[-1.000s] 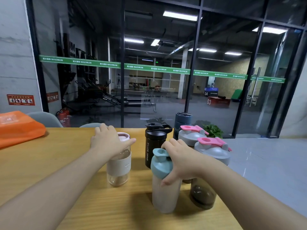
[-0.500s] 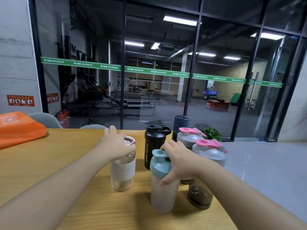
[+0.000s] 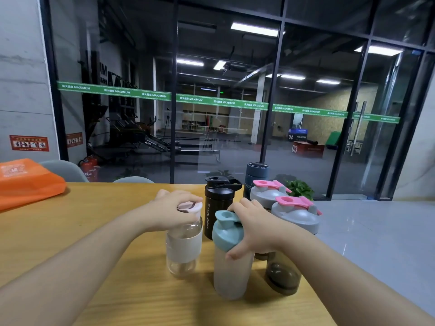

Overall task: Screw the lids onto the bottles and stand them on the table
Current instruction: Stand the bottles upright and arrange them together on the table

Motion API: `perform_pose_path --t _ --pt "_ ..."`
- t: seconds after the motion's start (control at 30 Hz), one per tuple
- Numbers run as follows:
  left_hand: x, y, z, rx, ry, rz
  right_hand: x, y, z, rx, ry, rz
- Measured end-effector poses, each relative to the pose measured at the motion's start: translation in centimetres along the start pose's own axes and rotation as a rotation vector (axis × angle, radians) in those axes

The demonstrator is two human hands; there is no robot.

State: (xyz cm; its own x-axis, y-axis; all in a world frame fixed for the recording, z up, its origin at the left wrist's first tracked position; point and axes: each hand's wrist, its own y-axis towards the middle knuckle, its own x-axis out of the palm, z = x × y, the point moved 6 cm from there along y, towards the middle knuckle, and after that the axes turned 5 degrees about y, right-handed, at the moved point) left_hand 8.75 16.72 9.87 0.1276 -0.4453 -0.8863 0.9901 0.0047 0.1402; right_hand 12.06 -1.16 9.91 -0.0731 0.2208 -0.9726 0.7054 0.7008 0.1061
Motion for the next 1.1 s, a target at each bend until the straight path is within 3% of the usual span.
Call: perform_pose_path --t 0.3,0.53,0.77,1.1 --pt "0.5 0.5 -0.1 0.132 -0.267 0.231 0.0 -0.2 0.1 0.013 0.030 -0.012" --pt "2.9 -0.1 -3.6 -0.156 -0.569 0.302 0.0 -0.3 0.0 0.020 0.024 -0.017" --pt "3.6 0.4 -4.0 -0.041 -0.782 0.304 0.0 -0.4 0.0 0.008 0.029 -0.004" --pt "4.5 2.1 -1.7 0.041 -0.737 0.303 0.3 -0.3 0.6 -0.001 0.035 0.033"
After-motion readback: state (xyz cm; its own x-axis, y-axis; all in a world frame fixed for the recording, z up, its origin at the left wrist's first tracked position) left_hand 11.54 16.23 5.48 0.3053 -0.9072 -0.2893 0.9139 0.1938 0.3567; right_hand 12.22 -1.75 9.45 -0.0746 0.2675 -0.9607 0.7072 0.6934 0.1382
